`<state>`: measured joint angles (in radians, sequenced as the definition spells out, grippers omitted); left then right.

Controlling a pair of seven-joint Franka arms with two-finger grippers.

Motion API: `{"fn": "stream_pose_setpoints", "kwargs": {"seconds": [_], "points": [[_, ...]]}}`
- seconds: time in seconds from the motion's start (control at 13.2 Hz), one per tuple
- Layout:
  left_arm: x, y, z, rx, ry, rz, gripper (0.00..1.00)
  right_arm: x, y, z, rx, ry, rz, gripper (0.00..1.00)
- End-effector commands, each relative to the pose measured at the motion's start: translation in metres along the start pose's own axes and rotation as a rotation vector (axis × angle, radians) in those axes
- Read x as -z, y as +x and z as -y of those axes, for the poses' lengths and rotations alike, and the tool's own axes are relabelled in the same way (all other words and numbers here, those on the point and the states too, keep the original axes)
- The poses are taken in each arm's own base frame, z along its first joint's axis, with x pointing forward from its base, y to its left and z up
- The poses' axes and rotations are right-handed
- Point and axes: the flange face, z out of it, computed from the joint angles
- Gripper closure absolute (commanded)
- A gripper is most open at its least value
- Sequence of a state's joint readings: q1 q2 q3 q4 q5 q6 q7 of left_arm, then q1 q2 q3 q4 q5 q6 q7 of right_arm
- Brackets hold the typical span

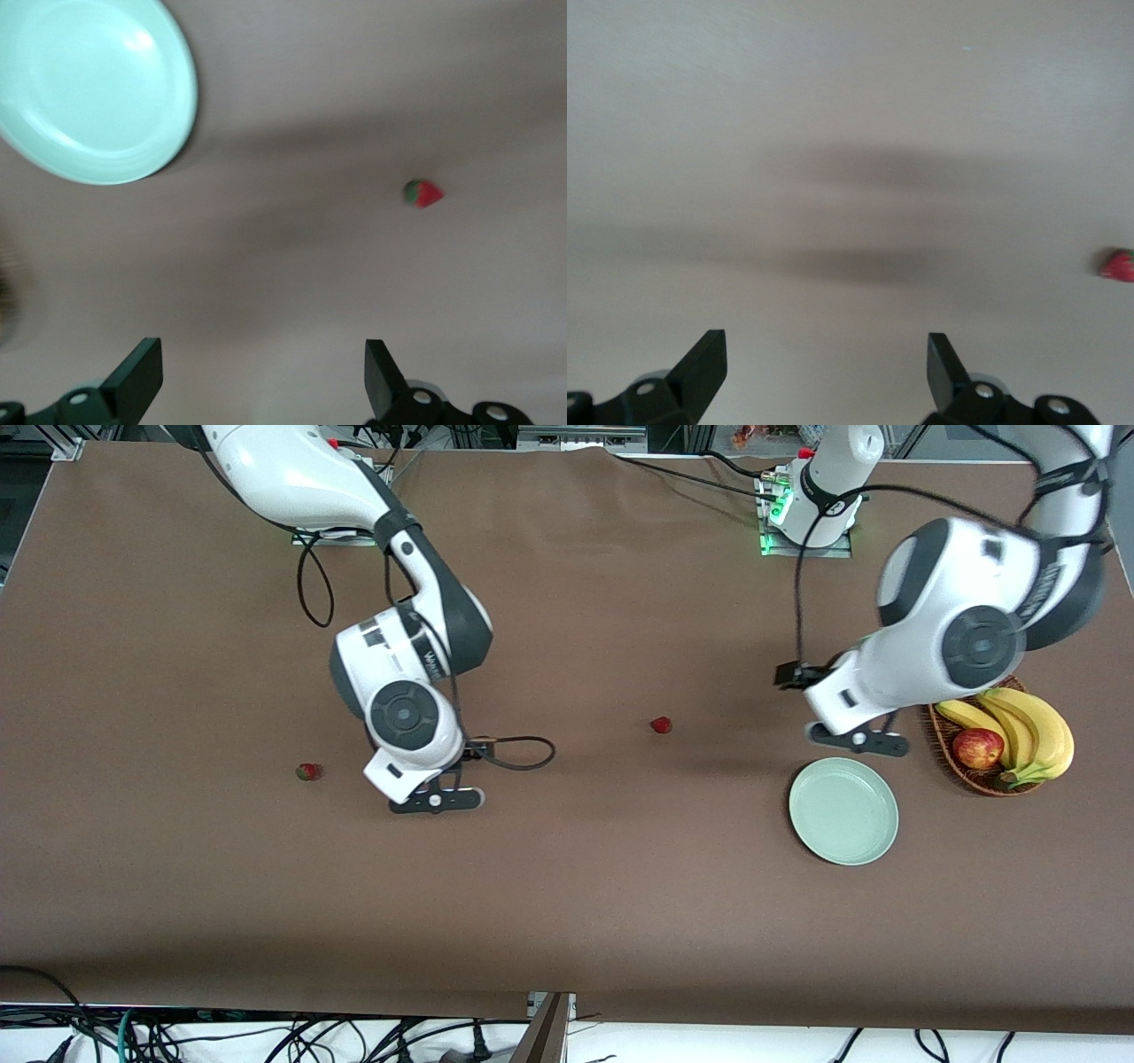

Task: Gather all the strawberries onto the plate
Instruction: 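Grasp the middle strawberry with the left gripper while the right gripper grasps another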

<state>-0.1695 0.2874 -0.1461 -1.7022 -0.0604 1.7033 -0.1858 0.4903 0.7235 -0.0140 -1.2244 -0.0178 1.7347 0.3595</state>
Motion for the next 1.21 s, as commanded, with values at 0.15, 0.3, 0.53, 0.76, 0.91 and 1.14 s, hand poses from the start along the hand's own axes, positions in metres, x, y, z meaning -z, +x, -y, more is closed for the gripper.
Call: {"fn": "stream_pose_setpoints", "kwargs": {"seconds": [0.15,0.3,0.53,0.76,0.91,1.14], "points": [[-0.083,0.025,-0.101,0.092,0.016,-0.036,0.00,-0.021,-0.024,-0.061,0.068,-0.029,0.038,0.00],[-0.127,0.022,-0.120,0.116,0.007,-0.077,0.00,-0.045,-0.044,-0.077,0.061,-0.015,0.018,0.00],[-0.184,0.007,-0.139,0.090,-0.019,-0.164,0.00,-0.084,-0.075,-0.088,0.025,0.046,0.013,0.00],[-0.215,-0.001,-0.168,0.143,-0.022,-0.180,0.00,-0.117,-0.110,-0.099,0.015,0.053,0.005,0.00],[-0.226,0.003,-0.169,0.070,0.033,-0.233,0.00,-0.132,-0.135,-0.107,0.011,0.057,0.006,0.00],[-0.231,0.006,-0.167,0.007,0.095,-0.263,0.00,-0.156,-0.167,-0.117,0.003,0.061,0.005,0.00]]}}
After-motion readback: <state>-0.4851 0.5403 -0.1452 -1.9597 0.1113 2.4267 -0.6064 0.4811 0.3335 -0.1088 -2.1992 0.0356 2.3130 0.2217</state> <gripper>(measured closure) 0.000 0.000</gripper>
